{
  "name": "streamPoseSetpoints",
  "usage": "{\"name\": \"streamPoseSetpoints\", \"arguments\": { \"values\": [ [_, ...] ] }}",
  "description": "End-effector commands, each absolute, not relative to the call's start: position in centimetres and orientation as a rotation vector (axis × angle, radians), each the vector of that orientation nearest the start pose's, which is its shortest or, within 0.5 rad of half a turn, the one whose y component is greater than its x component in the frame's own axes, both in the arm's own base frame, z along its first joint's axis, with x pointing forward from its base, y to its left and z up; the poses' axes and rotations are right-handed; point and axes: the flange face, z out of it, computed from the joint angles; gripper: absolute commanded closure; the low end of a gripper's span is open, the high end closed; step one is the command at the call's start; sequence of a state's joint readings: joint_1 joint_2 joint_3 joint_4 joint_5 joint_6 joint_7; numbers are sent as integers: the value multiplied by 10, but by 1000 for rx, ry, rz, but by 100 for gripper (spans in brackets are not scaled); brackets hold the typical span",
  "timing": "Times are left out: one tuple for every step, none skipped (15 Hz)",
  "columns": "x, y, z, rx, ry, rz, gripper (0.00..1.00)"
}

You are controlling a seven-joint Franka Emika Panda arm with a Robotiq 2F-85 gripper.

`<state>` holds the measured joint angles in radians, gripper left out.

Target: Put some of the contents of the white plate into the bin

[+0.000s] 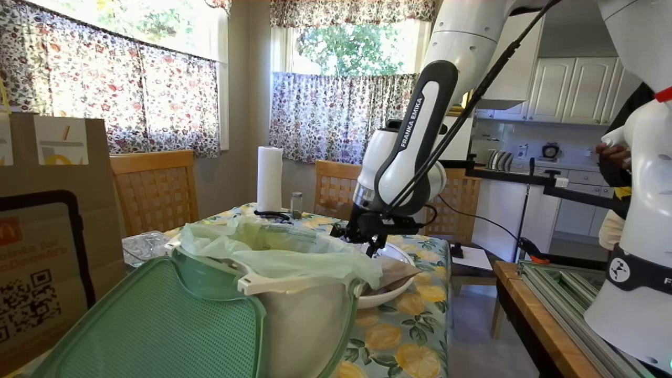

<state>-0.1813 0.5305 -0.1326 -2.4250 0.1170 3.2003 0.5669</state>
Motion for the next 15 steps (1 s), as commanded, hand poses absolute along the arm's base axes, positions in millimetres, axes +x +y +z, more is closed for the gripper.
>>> {"name": "streamPoseSetpoints", "arguments": {
  "values": [
    [470,-173,115,-2770,1451,-384,2],
    [470,-174,114,-2776,1442,-388,1],
    [470,-175,113,-2782,1432,-391,0],
    [470,-176,110,-2796,1418,-392,0],
    [471,-177,108,-2809,1401,-394,0],
    [472,-177,106,-2824,1378,-395,0],
    [473,-177,103,-2835,1358,-394,0],
    [475,-178,101,-2848,1341,-396,0],
    [476,-177,98,-2857,1320,-397,0],
    [478,-177,96,-2865,1302,-399,0],
    [479,-178,93,-2875,1290,-400,0],
    [482,-178,91,-2883,1276,-399,0],
    [483,-178,90,-2888,1265,-398,25],
    [485,-178,88,-2896,1255,-399,27],
    [487,-179,87,-2899,1251,-401,34]
  ]
}}
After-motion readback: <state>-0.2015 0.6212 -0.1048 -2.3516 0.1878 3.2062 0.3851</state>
